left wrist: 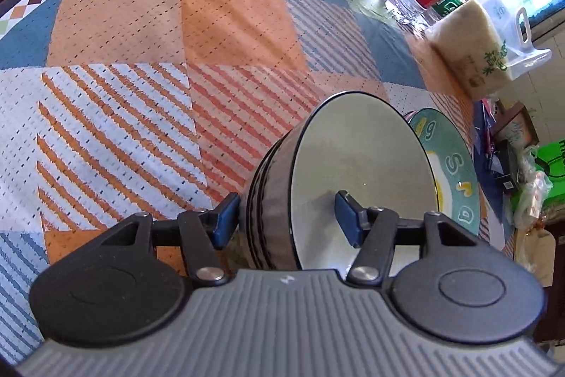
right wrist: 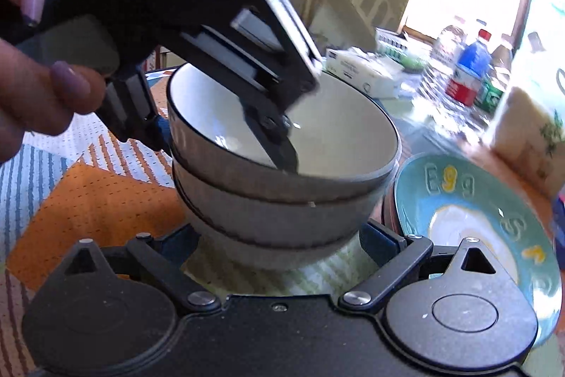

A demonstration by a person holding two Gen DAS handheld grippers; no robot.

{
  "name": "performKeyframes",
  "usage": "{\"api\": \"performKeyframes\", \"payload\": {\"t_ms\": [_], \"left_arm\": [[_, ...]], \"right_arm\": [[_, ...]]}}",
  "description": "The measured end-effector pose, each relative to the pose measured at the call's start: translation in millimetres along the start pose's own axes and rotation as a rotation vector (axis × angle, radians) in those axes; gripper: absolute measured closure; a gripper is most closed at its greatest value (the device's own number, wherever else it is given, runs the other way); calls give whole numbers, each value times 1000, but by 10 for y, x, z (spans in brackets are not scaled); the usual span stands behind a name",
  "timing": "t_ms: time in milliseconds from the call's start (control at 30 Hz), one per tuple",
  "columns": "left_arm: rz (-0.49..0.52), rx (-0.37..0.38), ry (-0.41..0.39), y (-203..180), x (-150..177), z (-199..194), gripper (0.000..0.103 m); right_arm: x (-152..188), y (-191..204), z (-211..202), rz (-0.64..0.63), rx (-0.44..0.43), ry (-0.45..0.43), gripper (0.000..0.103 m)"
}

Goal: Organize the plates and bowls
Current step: 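Lift the bowl stack with both tools and carry it over the egg plate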

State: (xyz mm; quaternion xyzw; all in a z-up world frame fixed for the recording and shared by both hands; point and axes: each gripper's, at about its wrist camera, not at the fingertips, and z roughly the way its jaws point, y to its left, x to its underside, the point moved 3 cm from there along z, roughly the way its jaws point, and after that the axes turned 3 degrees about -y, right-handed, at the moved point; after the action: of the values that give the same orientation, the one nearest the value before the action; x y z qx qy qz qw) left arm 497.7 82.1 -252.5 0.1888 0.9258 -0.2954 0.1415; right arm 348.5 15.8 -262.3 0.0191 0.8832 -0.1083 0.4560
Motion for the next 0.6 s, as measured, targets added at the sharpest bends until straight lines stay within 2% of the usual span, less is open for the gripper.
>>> {"api": "performKeyframes", "payload": {"t_ms": [233, 500, 600], "left_arm": [[32, 39, 19, 49, 14, -22, 49], [113, -11, 16, -103, 119, -115, 49], [126, -17, 0, -157, 166, -212, 49]], "right_arm": [[-99, -50, 127, -21, -70, 54, 0], [-70, -87, 122, -8, -133, 51, 0], [-45, -75, 25, -7, -147, 24, 0]]}}
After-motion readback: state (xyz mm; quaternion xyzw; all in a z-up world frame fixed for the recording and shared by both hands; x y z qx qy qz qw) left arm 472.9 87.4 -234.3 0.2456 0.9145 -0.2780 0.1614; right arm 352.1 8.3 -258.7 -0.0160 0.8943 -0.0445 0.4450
